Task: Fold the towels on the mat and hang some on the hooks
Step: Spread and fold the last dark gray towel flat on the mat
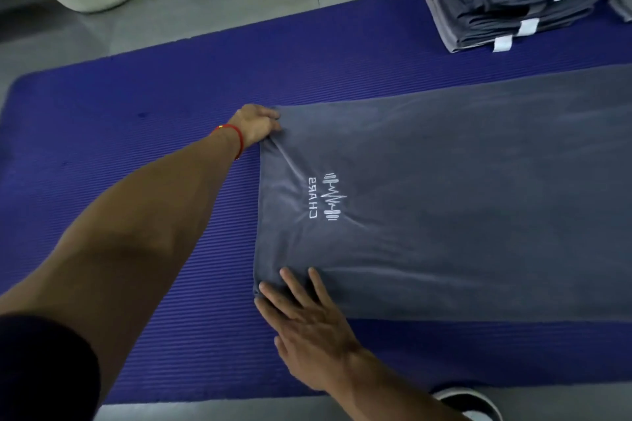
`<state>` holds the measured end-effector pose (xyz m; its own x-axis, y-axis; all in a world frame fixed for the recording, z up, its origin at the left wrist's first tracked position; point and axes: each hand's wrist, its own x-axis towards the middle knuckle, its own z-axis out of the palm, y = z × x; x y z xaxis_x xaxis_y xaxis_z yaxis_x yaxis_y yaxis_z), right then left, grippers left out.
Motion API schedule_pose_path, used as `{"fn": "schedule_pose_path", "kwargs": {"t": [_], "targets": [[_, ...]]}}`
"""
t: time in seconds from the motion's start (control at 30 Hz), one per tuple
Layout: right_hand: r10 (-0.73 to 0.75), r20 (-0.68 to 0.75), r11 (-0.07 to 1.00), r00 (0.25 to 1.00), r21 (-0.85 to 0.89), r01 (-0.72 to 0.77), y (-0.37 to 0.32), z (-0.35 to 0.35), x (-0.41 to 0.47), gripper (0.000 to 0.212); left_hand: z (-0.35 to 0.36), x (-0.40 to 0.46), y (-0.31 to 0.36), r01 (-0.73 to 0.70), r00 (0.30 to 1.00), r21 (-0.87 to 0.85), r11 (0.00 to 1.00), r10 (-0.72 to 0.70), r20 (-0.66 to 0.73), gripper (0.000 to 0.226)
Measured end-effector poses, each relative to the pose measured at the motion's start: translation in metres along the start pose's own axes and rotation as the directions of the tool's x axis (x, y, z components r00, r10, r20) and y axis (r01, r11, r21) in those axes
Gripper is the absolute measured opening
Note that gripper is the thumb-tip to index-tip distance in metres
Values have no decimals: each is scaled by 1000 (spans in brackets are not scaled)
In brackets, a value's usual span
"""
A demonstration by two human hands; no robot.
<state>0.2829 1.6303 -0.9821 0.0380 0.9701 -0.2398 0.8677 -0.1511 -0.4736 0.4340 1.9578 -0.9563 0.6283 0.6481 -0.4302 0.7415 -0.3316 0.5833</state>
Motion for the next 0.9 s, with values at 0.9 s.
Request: {"fn": "schedule_pose_path", "kwargs": {"t": [0.9], "targets": [[881, -304, 342, 363, 939, -44, 67, -46, -43, 19, 9, -58, 42, -108, 992, -320, 941, 121, 22, 46]]}}
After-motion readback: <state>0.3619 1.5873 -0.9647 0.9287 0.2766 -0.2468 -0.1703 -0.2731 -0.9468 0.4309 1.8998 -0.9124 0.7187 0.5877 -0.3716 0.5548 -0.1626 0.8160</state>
